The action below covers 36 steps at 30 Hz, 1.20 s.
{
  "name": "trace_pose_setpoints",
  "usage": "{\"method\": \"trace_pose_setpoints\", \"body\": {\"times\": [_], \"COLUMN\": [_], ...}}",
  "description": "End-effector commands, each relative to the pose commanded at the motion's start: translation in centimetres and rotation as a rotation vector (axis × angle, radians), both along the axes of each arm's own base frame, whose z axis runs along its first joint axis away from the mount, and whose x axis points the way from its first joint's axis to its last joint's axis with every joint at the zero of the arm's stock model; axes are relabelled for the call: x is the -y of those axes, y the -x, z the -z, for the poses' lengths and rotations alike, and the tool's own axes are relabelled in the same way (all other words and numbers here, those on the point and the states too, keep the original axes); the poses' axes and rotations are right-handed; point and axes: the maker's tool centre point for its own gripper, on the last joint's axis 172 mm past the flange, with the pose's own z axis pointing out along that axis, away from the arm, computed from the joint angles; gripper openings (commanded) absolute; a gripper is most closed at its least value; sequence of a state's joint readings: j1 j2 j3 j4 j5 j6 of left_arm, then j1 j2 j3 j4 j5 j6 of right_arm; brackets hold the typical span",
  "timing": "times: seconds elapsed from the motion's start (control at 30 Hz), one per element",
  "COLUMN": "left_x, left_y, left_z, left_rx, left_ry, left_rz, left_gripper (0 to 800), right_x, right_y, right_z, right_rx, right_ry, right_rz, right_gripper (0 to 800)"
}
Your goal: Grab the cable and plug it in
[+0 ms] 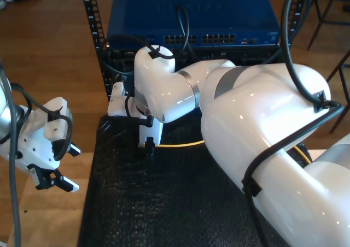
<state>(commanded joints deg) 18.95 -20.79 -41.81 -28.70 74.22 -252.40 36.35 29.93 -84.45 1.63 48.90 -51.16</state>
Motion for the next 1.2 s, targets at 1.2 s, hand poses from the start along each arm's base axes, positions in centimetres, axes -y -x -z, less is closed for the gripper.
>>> {"method": "trace_pose_setpoints", "body": {"times": [1.2], "left_x": [0.0], "left_y": [-0.02], "left_z": [-0.11], "left_rx": [0.002], "left_ry": [0.0], "left_rz": [0.001], "left_gripper": [799], "right_x": [0.38], "right_y": [-0.19], "right_z": [-0.05], "right_rx": [0.015], "right_ry": [0.02], "right_rz": [0.006], "right_gripper": [239]}}
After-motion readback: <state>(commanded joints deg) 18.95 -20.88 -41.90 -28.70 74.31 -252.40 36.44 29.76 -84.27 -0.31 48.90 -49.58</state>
